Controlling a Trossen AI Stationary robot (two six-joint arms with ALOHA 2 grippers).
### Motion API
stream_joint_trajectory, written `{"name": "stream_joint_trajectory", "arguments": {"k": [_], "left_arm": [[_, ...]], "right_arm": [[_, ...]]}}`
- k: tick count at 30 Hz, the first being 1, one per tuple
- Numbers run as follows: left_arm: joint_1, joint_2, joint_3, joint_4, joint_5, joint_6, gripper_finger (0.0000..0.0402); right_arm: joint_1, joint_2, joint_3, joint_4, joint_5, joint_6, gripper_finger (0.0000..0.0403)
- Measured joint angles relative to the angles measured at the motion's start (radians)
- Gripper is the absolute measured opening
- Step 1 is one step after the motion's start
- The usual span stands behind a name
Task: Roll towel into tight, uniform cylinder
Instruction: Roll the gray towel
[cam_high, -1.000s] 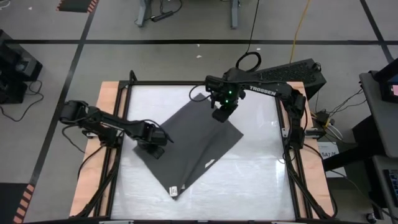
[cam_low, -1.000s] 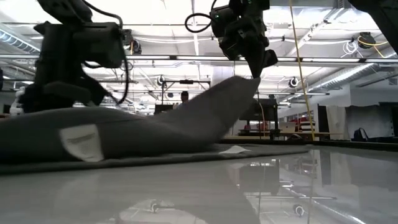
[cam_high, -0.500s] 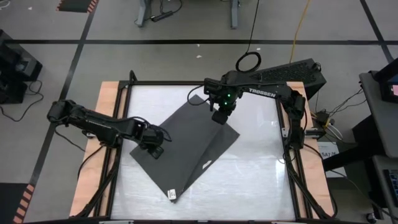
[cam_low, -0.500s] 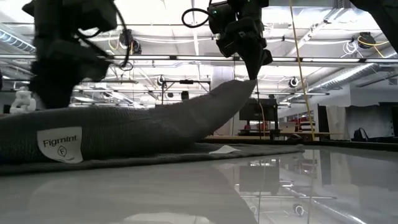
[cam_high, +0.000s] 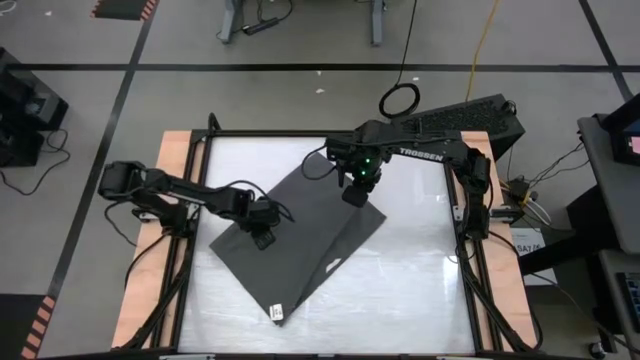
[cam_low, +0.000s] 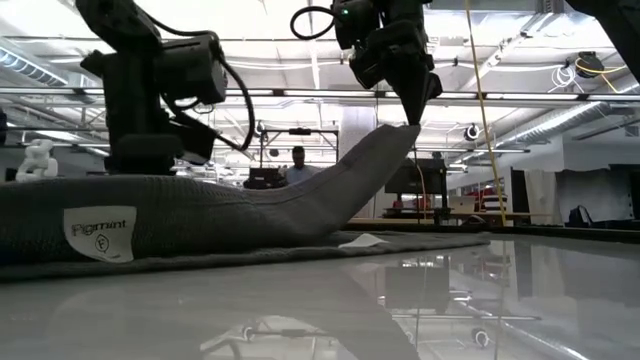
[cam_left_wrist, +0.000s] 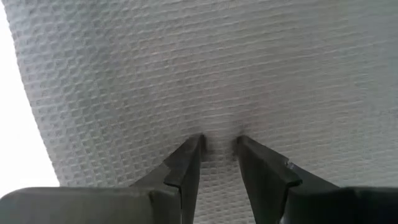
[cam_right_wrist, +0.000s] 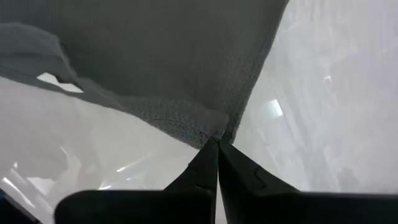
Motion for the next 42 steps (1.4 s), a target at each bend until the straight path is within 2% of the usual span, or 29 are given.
{"name": "stream_joint_trajectory", "arguments": {"k": [6, 11, 16, 18, 23, 27, 31, 35, 42], "left_arm": [[0.0, 0.021, -0.001, 0.046, -0.012, -0.001, 0.0116], [0.0, 0.02, -0.003, 0.063, -0.016, -0.001, 0.0116], [0.0, 0.02, -0.003, 0.046, -0.003, -0.001, 0.0116], [-0.001, 0.02, -0.003, 0.033, 0.014, -0.002, 0.0116], [-0.008, 0.016, -0.004, 0.022, 0.131, -0.086, 0.0116], [-0.01, -0.014, -0.001, 0.003, 0.227, -0.17, 0.0116], [-0.009, -0.079, 0.014, -0.003, 0.228, -0.228, 0.0116], [-0.007, -0.151, 0.023, 0.002, 0.204, -0.265, 0.0116], [-0.008, -0.239, 0.029, 0.009, 0.185, -0.309, 0.0116]], "right_arm": [[0.0, 0.0, 0.0, 0.0, -0.009, 0.068, 0.0041], [0.0, -0.004, 0.0, 0.001, -0.057, 0.117, 0.0082], [0.033, -0.04, 0.0, 0.006, -0.087, 0.314, 0.0115], [0.079, -0.069, 0.0, 0.024, -0.068, 0.413, 0.0125], [0.157, -0.074, -0.011, 0.033, 0.096, 0.528, 0.0135], [0.146, -0.065, -0.12, 0.114, 0.105, 0.557, 0.0135], [0.135, -0.074, -0.26, 0.192, 0.075, 0.514, 0.0135], [0.065, -0.094, -0.404, 0.271, 0.075, 0.474, 0.0135], [-0.043, -0.112, -0.613, 0.52, -0.084, 0.512, 0.0135]]}}
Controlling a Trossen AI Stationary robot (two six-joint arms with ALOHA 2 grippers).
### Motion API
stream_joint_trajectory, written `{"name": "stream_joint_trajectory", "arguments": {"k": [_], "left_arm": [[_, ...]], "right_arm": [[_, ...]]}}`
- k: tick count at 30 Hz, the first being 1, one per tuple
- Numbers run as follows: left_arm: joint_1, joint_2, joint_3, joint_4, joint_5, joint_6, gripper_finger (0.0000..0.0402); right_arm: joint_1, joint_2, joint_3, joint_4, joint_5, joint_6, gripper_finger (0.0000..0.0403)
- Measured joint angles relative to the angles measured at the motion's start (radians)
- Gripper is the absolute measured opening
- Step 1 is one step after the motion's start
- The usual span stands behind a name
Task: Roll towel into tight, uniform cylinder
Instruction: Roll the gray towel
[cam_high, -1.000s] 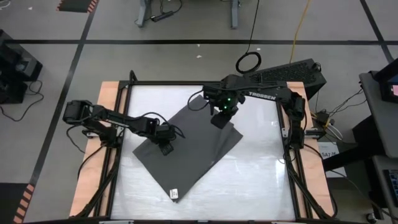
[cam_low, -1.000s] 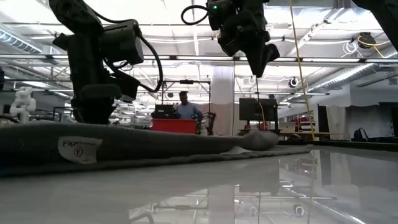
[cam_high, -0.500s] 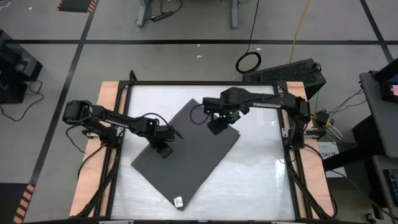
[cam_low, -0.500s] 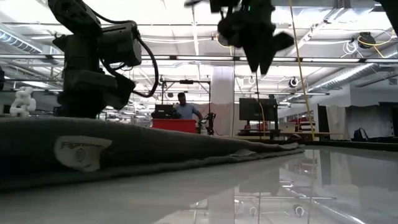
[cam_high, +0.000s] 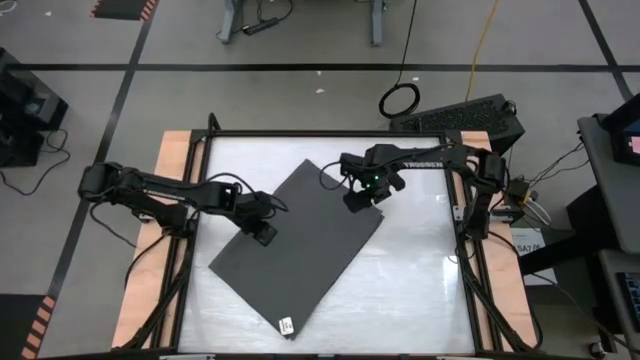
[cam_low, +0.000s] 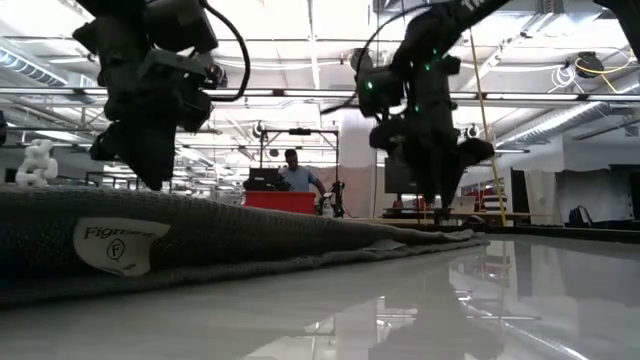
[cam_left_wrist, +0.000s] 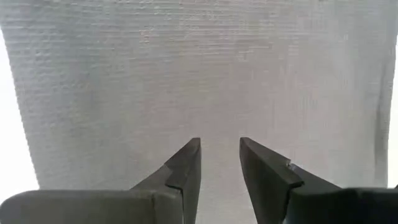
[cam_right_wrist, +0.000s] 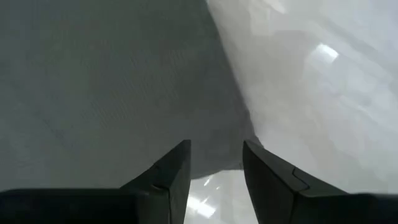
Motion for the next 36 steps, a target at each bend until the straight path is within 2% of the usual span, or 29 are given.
{"name": "stream_joint_trajectory", "arguments": {"k": [6, 10, 14, 18, 23, 28, 33, 36], "left_arm": [[0.0, -0.015, 0.001, -0.001, -0.047, 0.082, 0.0116], [0.008, -0.015, 0.001, 0.002, -0.05, 0.173, 0.0116], [0.021, -0.015, -0.019, 0.008, -0.053, 0.194, 0.0116], [0.022, -0.015, -0.074, 0.007, -0.062, 0.183, 0.0116], [0.021, -0.015, -0.143, 0.023, -0.058, 0.151, 0.0116], [0.02, -0.015, -0.198, 0.082, -0.056, 0.15, 0.0116], [0.02, -0.011, -0.219, 0.118, -0.075, 0.107, 0.0116], [0.02, -0.019, -0.199, 0.11, -0.042, 0.074, 0.0116]], "right_arm": [[0.076, -0.007, -0.054, 0.019, 0.034, 0.01, 0.0131], [0.125, -0.008, -0.118, 0.155, 0.079, 0.044, 0.0118], [0.143, -0.008, -0.193, 0.273, 0.088, 0.11, 0.01], [0.142, -0.015, -0.236, 0.287, 0.081, 0.138, 0.0089], [0.138, -0.026, -0.214, 0.213, 0.075, 0.068, 0.0096], [0.138, -0.149, -0.131, 0.12, 0.088, 0.054, 0.0112], [0.176, -0.279, -0.119, 0.192, 0.126, 0.182, 0.0118], [0.206, -0.322, -0.117, 0.194, 0.145, 0.244, 0.0114]]}}
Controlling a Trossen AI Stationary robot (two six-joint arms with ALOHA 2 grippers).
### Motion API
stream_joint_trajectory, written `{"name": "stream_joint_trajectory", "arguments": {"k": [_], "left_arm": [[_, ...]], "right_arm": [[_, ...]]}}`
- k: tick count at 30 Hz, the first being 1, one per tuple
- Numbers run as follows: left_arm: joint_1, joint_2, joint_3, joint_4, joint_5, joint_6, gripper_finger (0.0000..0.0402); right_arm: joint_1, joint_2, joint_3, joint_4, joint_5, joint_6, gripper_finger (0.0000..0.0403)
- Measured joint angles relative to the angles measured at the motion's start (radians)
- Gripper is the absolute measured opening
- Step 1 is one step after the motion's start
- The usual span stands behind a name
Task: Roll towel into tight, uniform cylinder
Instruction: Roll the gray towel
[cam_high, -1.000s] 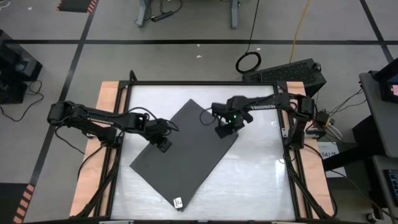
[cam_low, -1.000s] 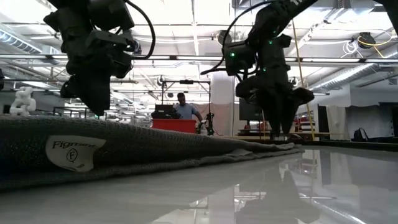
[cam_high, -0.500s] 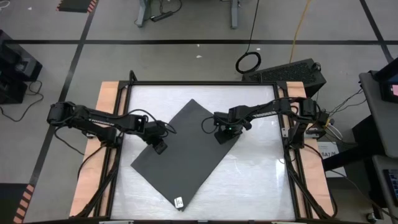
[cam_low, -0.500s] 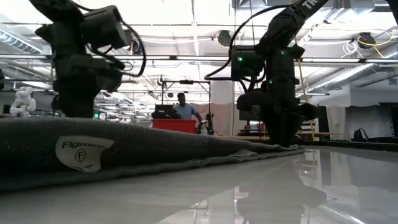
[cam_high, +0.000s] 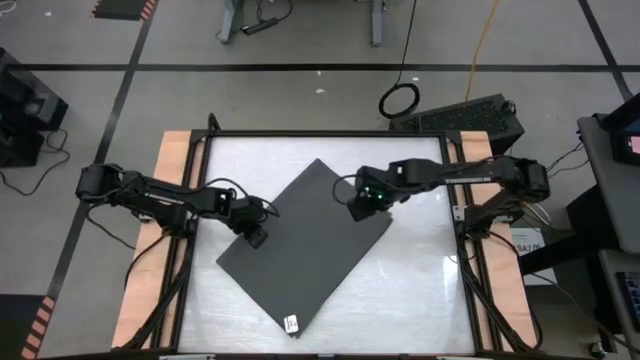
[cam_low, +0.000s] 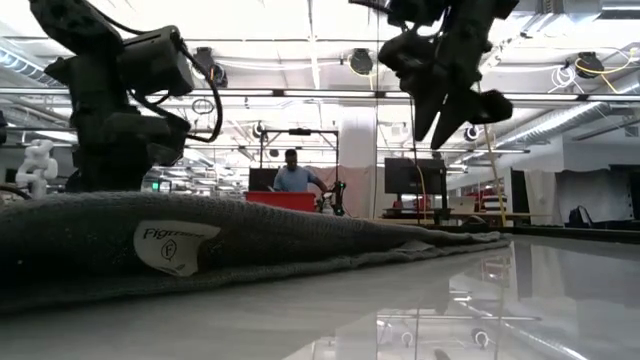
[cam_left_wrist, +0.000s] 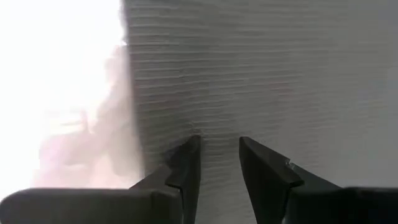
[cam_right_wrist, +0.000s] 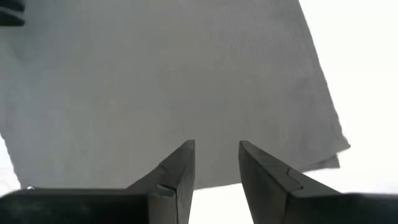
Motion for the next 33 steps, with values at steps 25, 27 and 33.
{"name": "stream_joint_trajectory", "arguments": {"k": [25, 27, 33], "left_arm": [[-0.383, -0.032, 0.149, 0.211, -0.018, -0.159, 0.0116], [-0.403, 0.014, 0.149, 0.207, -0.044, -0.16, 0.0116], [-0.414, 0.155, 0.149, 0.256, -0.066, -0.225, 0.0116]], "right_arm": [[0.169, -0.003, -0.002, 0.084, -0.07, -0.267, 0.0105], [0.189, -0.001, -0.001, 0.087, 0.002, -0.248, 0.0105], [0.162, 0.043, -0.078, 0.203, 0.09, -0.233, 0.0085]]}}
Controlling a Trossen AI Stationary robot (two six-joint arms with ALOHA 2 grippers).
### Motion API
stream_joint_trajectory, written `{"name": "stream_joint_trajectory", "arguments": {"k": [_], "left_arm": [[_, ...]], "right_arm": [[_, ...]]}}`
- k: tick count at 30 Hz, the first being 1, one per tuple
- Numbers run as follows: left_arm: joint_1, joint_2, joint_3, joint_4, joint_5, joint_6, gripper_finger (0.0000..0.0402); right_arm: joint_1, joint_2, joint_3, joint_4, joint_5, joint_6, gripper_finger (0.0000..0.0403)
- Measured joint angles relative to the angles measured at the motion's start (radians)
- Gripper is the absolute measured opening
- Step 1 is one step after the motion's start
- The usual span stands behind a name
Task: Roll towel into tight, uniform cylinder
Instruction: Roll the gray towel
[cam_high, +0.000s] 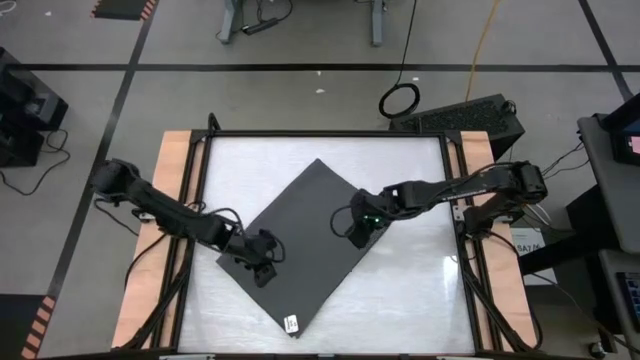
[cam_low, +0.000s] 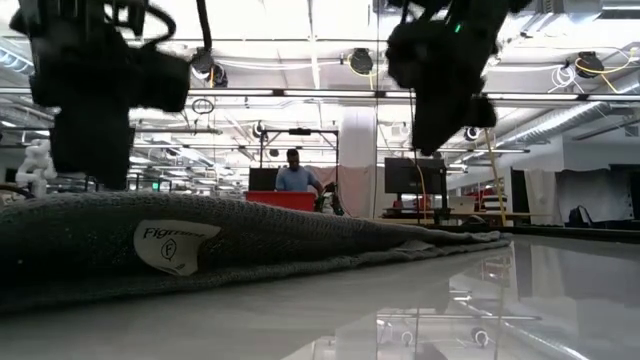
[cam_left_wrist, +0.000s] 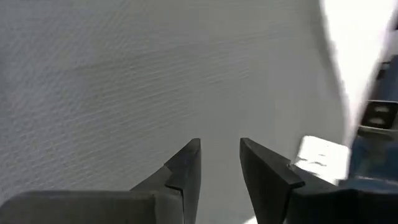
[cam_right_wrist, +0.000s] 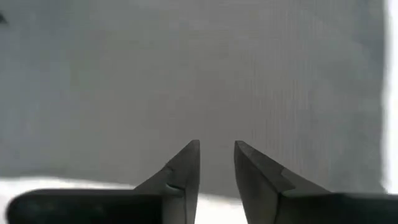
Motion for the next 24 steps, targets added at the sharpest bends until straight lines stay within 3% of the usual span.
{"name": "stream_joint_trajectory", "arguments": {"k": [4, 8, 15, 21, 24], "left_arm": [[0.002, 0.081, 0.0, 0.019, 0.001, -0.068, 0.0116], [0.002, 0.126, -0.001, 0.036, 0.006, -0.131, 0.0116], [0.002, 0.151, 0.0, 0.083, 0.031, -0.179, 0.0116], [0.002, 0.151, -0.001, 0.146, 0.119, -0.245, 0.0116], [0.002, 0.151, -0.001, 0.253, 0.127, -0.27, 0.0116]], "right_arm": [[-0.06, 0.056, -0.071, 0.095, -0.073, 0.024, 0.0043], [-0.114, 0.143, -0.1, 0.093, -0.077, 0.031, 0.0005], [-0.21, 0.264, -0.096, 0.109, -0.146, -0.062, 0.0004], [-0.3, 0.272, -0.095, 0.11, -0.148, -0.174, 0.0003], [-0.349, 0.265, -0.098, 0.111, -0.132, -0.267, 0.0001]]}}
